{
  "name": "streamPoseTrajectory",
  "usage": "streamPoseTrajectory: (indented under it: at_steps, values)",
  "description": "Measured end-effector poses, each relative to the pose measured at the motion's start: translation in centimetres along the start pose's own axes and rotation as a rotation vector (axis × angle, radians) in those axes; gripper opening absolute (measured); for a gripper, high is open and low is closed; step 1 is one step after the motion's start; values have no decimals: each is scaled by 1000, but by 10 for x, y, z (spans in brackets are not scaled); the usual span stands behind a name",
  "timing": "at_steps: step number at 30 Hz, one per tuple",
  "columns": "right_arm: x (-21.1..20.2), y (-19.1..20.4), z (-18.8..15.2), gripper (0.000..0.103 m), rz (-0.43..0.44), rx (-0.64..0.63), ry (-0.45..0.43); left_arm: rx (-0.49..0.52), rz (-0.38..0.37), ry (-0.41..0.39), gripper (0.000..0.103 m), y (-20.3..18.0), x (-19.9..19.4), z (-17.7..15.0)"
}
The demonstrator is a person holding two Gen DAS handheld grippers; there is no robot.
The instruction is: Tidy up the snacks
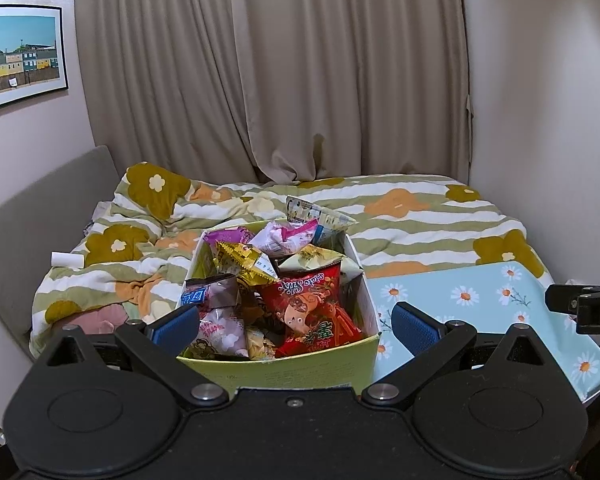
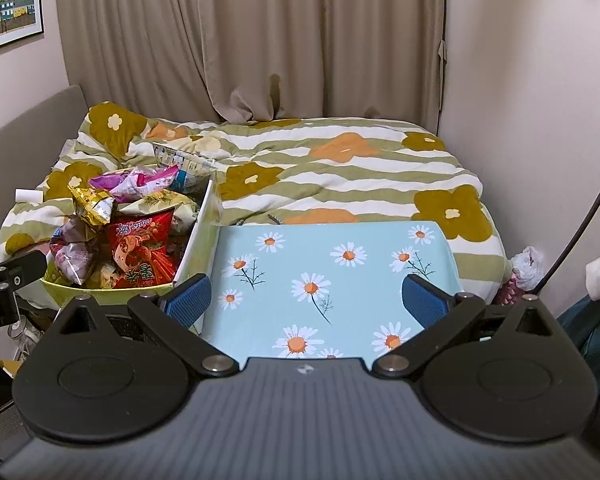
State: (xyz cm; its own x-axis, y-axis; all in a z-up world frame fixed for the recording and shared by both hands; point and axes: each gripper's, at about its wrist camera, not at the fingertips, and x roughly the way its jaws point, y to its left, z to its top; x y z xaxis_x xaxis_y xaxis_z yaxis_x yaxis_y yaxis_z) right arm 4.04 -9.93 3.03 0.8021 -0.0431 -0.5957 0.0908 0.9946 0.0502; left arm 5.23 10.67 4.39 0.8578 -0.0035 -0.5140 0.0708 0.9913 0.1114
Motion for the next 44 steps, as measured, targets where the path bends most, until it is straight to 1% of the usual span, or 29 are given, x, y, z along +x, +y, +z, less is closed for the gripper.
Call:
streamPoseTrajectory:
  at_steps: [15, 25, 31, 35, 39, 44]
  values:
    - [1, 0, -2, 103, -3, 0, 5, 0, 2, 2, 103, 1, 0, 0]
    - [4, 2, -3, 103, -8, 3, 12, 4, -8, 11, 103, 13, 8, 2]
    - [5, 2, -2, 103, -7, 3, 12, 1, -32, 19, 103, 17, 14, 1]
    - [5, 2, -2, 103, -7, 3, 12, -19, -46, 0, 103, 25, 14, 1]
    - [6, 2, -1, 103, -7, 3, 14, -17, -19, -13, 103, 30, 16, 4]
    - [7, 7, 1, 103, -7, 3, 21, -25, -17, -16, 103, 41, 23, 6]
